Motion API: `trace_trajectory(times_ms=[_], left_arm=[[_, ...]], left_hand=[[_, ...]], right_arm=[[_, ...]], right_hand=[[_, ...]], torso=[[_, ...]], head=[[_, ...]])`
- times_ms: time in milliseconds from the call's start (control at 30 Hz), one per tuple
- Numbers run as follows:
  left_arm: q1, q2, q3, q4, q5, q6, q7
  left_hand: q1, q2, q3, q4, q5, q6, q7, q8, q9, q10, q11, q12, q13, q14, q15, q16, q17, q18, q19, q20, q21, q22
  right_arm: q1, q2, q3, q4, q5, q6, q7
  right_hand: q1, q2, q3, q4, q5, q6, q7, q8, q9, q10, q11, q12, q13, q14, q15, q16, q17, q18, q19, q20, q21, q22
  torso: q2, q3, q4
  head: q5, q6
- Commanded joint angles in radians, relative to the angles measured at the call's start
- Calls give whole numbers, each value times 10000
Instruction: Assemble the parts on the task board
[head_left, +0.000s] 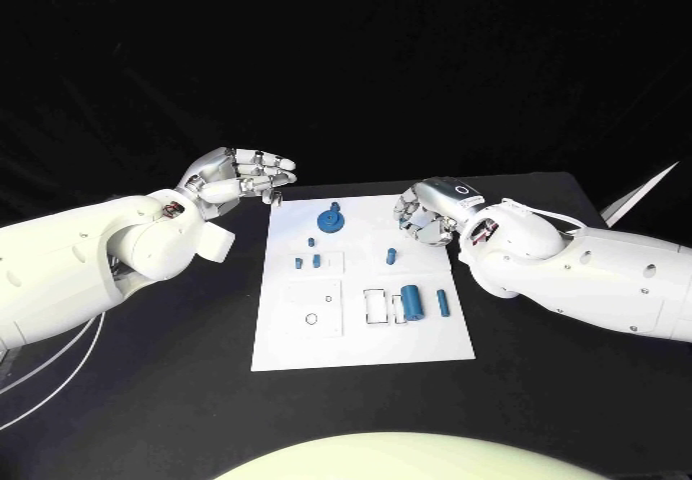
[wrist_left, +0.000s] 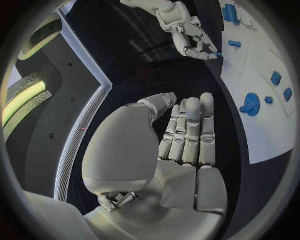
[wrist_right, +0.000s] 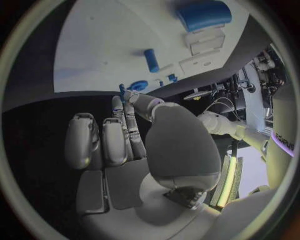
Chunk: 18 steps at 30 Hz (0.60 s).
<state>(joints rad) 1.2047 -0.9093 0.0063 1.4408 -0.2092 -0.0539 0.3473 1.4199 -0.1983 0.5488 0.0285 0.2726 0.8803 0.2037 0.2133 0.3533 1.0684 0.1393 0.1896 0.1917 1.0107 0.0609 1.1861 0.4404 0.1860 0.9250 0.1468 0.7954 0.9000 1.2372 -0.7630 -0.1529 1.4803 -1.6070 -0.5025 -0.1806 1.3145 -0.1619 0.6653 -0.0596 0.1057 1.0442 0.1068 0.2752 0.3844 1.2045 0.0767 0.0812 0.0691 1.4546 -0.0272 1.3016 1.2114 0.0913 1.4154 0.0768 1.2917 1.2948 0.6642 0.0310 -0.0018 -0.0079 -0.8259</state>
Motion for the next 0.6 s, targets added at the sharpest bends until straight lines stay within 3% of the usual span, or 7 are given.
trace_trajectory(times_ms=[33, 200, 300, 400, 600], left_arm=[[4, 27, 9, -30, 27, 10, 26], [4, 82, 8, -127, 57, 21, 30], [4, 124, 6, -205, 81, 16, 32], [3, 176, 5, -277, 101, 9, 44], [4, 262, 3, -377, 146, -27, 65]], left_hand=[[-88, 143, -95, -108, -21, -146, 59, 132, 158, -146, -11, 99, 131, -70, -13, -189, -111, -21, -74, 19, -167, -105], [-88, 143, -95, -108, -21, -146, 59, 132, 158, -146, -11, 99, 131, -70, -13, -189, -111, -21, -74, 19, -167, -105], [-86, 147, -100, -112, -20, -150, 62, 141, 159, -151, -8, 111, 134, -71, -10, -195, -112, -22, -73, 21, -167, -105], [-86, 147, -100, -112, -20, -150, 62, 141, 159, -151, -8, 111, 134, -71, -10, -195, -112, -22, -73, 21, -167, -105], [-88, 149, -103, -111, -20, -150, 62, 145, 160, -150, -7, 116, 136, -71, -8, -196, -113, -22, -73, 22, -167, -105]], right_arm=[[-10, -18, 18, 418, 286, -329, 237], [-93, 118, 26, 927, 599, -585, 488], [-145, 297, 28, 1114, 712, -618, 582], [-206, 505, 28, 1257, 773, -548, 641], [-525, 1005, 0, 1193, 815, -370, 731]], right_hand=[[-279, 220, 116, -152, 41, 236, 68, 441, 317, 935, -318, 271, 543, 591, -50, 142, 89, -252, 238, -34, 190, 449], [-277, 221, 118, -155, 41, 233, 69, 441, 319, 934, -318, 268, 543, 590, -50, 136, 78, -253, 239, -35, 192, 452], [-265, 226, 127, -169, 50, 217, 77, 440, 328, 927, -314, 252, 545, 592, -51, 144, 77, -249, 233, -39, 178, 441], [-265, 226, 127, -169, 50, 217, 77, 440, 328, 927, -314, 252, 545, 592, -51, 144, 77, -249, 233, -39, 178, 441], [-260, 230, 132, -175, 60, 209, 82, 439, 333, 924, -311, 244, 546, 592, -51, 147, 75, -247, 230, -41, 170, 435]], torso=[[-10, -4, 5], [-29, -3, 16], [-39, -3, 10], [-42, -23, 26], [-72, -65, 34]], head=[[47, 23], [215, 25], [407, -16], [529, -20], [799, -166]])
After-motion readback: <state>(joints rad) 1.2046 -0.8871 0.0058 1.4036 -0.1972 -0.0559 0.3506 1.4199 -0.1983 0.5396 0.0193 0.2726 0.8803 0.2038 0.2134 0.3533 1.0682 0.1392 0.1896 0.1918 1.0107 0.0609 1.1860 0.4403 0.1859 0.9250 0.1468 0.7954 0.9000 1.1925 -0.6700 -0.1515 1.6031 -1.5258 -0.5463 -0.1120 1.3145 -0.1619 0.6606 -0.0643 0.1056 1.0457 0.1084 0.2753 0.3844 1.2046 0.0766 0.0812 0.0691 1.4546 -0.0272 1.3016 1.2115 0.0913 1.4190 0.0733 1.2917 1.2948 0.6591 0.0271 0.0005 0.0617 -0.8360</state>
